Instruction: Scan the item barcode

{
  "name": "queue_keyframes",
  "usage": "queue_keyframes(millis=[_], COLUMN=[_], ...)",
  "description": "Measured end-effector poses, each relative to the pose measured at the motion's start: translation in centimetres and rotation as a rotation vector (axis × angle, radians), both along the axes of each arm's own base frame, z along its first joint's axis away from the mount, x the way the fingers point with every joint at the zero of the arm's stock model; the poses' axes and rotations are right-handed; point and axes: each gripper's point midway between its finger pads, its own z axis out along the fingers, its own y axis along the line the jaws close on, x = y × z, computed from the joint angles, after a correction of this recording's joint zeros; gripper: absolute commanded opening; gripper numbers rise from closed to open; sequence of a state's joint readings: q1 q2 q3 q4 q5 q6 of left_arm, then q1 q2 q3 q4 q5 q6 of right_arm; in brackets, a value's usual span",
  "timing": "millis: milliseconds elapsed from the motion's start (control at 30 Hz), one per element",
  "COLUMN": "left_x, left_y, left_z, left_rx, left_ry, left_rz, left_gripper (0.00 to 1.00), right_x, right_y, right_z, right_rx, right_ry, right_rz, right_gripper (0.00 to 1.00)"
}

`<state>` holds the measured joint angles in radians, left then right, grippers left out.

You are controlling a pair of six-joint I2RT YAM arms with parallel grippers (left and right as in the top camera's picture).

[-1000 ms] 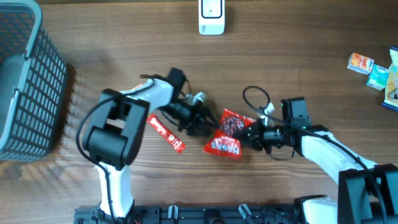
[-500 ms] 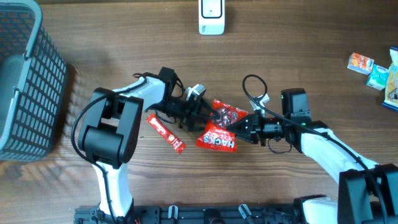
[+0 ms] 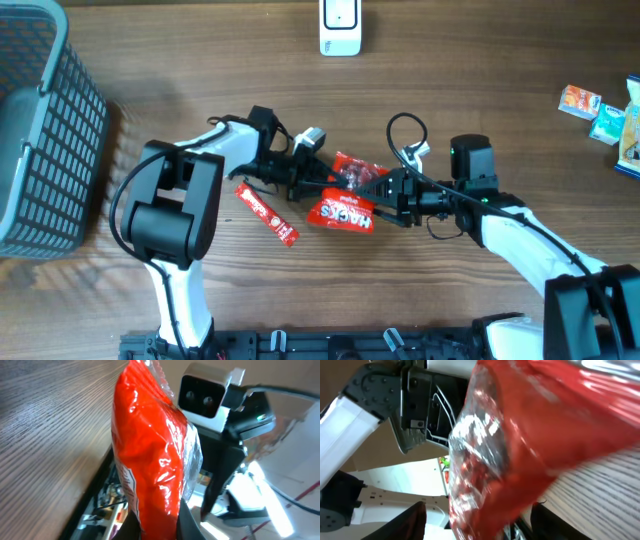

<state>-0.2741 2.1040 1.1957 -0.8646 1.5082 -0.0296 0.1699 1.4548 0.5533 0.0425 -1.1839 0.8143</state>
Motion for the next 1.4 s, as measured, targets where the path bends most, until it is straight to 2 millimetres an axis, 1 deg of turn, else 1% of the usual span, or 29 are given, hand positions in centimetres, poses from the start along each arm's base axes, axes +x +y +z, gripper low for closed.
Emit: queue_keyframes(millis=[133,233,400,500,567,600,733,1000,1233,1400], left_x=[0.4,0.6,1.1,1.4,1.4,1.3,1.1,1.6,1.3,1.2], left_y=[1.1,2.1,4.1,5.4,6.3,6.6,7.6,8.9,9.0,9.1], left_z=[0.4,0.8,2.4,3.4,3.9,4.1,4.9,5.1,5.6,5.8], left_rx=[0.005,0.022,0.054,0.062,0.07,0.076,0.09,0.081,0.099,0.106], left_ry=[0.07,0.155,0.358,0.466,0.568,0.629,0.78,0.832,0.968,1.028], left_rz=[0.039,0.072,0.144,0.188,0.218,0.23,0.26,0.3,0.301,0.302], left_gripper=[0.04,0.04,0.04,0.04,0.04,0.04,0.04,0.04,0.04,0.04], right_x=[0.3,0.3,0.2,0.4,0.5,0.6,0.8,1.1,1.2,1.4], right_y=[-0.3,-0.9,-2.4,-3.5,-4.5,-4.9,-5.8,-6.4,-6.6,-7.0], right_z=[0.6,0.2,-2.2,-3.6,-4.6,-5.0,-5.8,-6.2,-6.3,-6.6], right_rx=[-0.037,-0.1,-0.261,-0.354,-0.427,-0.455,-0.519,-0.552,-0.568,-0.591], right_ry=[-0.042,-0.035,0.045,0.073,0.09,0.097,0.102,0.099,0.097,0.094], right_rz=[-0.035,-0.072,-0.148,-0.195,-0.233,-0.247,-0.283,-0.307,-0.319,-0.333], right_gripper=[0.68,0.68,0.68,0.69,0.69,0.69,0.69,0.69,0.69,0.68])
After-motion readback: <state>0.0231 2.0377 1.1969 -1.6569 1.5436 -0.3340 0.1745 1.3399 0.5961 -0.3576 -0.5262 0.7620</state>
